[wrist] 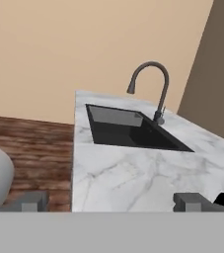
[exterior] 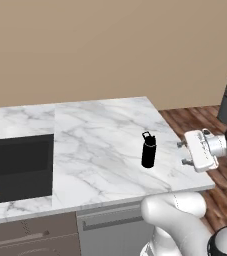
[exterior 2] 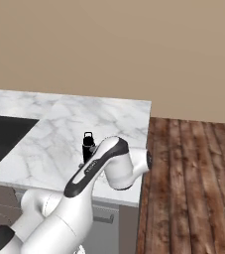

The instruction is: Pick the water bottle from the counter and place it in the open cabinet.

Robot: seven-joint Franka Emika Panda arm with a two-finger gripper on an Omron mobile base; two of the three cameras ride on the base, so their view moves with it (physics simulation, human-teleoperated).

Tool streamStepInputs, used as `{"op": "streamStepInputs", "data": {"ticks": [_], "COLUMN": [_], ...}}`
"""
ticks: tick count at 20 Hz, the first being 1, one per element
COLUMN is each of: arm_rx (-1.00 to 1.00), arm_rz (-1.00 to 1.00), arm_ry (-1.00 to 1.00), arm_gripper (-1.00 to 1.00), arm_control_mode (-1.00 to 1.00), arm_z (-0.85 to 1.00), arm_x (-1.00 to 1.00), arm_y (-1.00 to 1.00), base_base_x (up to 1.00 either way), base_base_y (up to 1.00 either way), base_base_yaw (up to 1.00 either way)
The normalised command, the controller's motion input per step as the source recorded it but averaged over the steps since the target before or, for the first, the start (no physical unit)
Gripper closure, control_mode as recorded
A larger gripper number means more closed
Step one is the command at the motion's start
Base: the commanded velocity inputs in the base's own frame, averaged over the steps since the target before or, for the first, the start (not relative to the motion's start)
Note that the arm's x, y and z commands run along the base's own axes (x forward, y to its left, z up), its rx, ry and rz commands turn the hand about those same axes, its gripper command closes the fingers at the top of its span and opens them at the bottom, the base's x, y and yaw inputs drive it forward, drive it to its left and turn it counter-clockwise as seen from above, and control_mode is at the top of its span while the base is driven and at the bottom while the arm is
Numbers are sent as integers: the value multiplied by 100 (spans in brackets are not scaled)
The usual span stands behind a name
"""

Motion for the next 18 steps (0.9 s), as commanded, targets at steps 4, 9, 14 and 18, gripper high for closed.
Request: {"op": "streamStepInputs", "data": {"ticks": [4,9,14,18], "arm_rx": [9,8,0,0], "arm_rz": [-1,0,0,0], "arm_ry": [1,0,0,0], "arm_gripper": [-100,-100,-100,-100], "arm_control_mode": [-100,-100,-100,-100], "arm_z": [0,-1,-9,-9], "arm_x": [6,10,11,10], "arm_y": [0,0,0,0], "base_base_x": [0,0,0,0], "base_base_y": [0,0,0,0], "base_base_yaw": [0,0,0,0]}}
